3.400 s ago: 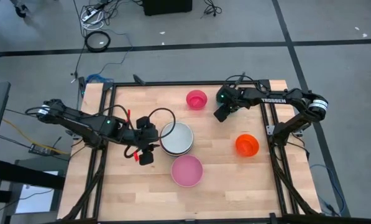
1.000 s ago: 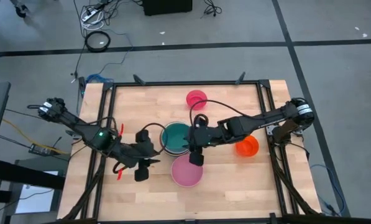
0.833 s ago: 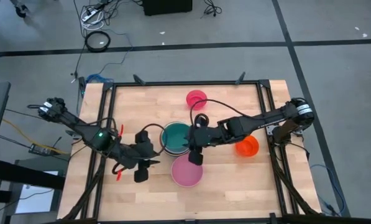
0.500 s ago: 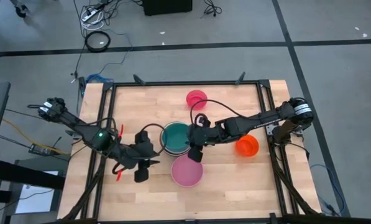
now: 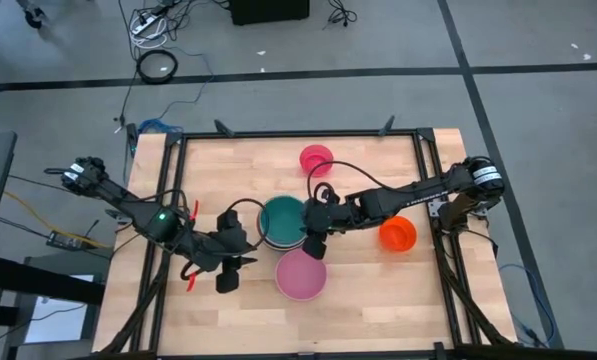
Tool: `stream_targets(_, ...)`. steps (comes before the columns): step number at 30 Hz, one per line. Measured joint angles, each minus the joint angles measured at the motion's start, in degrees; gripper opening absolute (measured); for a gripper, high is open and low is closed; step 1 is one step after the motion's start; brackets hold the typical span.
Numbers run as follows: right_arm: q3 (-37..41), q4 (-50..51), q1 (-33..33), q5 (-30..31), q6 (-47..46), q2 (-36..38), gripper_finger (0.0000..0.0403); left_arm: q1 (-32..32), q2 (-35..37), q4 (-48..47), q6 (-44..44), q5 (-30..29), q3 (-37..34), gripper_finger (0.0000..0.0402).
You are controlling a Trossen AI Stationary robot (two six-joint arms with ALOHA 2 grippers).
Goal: Nest bowls inside each other
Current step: Stack the green bowl on top of the white bowl, then stack the pink bowl on top of the green bowl
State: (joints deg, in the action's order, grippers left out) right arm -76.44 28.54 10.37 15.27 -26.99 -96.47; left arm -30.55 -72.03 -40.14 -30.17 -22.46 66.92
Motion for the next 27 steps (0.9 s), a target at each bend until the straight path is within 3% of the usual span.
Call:
stream_targets(11,0.0,-0.55,0.25,0.25,1.37,0.86,0.011,0.04,0.0,0.82,0.37,-0.02,0.0,0.0131)
stream_targets(21,-0.02,6.79,6.91,19.94,4.47,15.27,0.0109,0.74,-10.38,4.3,9.13,-0.64,0.13,0.0131)
stream_targets(27,-0.04,13.62,10.96,23.92,-1.1,25.68,0.0109,0.74,-15.24,3.91,14.42,2.17,0.31,0.0131)
